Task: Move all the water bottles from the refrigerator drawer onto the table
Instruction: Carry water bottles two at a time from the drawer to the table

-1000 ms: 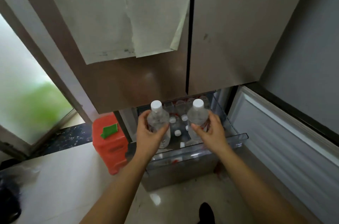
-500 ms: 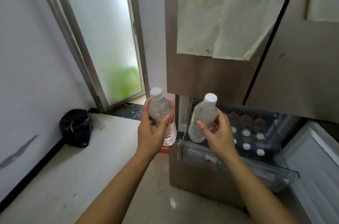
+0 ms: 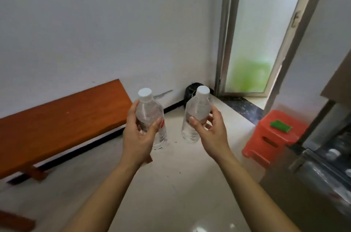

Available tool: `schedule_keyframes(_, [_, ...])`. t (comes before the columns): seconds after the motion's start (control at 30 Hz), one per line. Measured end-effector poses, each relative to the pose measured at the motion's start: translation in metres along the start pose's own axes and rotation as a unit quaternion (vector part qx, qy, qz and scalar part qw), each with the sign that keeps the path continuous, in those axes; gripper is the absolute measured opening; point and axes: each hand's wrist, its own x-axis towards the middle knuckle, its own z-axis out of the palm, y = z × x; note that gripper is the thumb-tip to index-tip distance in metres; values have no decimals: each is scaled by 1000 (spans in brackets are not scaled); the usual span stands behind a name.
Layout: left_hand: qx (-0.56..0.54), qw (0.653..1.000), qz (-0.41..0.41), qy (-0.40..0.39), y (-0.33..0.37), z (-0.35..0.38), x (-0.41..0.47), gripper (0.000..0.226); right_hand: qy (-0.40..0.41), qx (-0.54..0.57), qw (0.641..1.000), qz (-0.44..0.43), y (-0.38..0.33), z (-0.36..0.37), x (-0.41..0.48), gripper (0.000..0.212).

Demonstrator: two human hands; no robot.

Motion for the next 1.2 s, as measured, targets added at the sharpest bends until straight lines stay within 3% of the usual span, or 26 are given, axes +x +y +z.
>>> schedule_keyframes(0.2, [2,994,-5,111,-31,-161,-2,79,-111,22,992,-49,-49,164,-24,60])
schedule_keyframes(0.57, [26,972,-23,233,-111,-429,9,72,-237,42,969,-59,-76,452,-62,64])
schedule_keyframes(0.87, [58,956,-48,284,-194,-540,76,72,-286,39,955,-64,-52,614,-26,59])
schedule_keyframes(1.2, [97,960,-73,253,-284,-636,263,80,-319,69,942,-72,-17,803,113,56])
